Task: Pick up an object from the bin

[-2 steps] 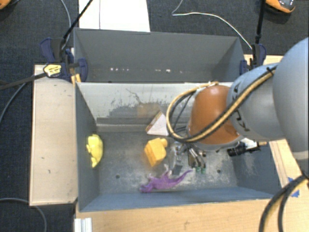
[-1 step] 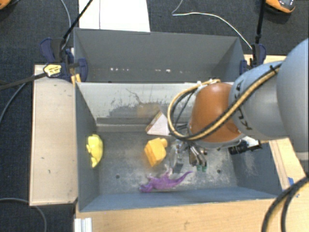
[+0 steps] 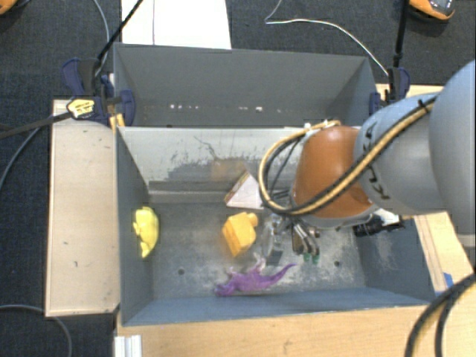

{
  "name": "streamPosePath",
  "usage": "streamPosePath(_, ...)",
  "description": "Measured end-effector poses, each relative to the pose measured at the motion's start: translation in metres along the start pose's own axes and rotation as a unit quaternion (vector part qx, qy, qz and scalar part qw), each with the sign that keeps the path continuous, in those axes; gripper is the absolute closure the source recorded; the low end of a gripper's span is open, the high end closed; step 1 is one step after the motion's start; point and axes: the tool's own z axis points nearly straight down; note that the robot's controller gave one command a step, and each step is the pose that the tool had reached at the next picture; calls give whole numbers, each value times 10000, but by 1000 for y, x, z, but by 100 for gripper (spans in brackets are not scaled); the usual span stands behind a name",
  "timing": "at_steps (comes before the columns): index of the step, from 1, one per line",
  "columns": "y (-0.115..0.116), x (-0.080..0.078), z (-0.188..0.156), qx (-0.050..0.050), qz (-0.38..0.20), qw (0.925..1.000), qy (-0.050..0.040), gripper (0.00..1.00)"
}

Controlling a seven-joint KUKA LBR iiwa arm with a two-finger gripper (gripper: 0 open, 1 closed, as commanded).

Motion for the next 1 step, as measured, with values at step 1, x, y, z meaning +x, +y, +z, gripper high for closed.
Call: streamPosePath(1,0,0,-4,0,-1,10000,4,100)
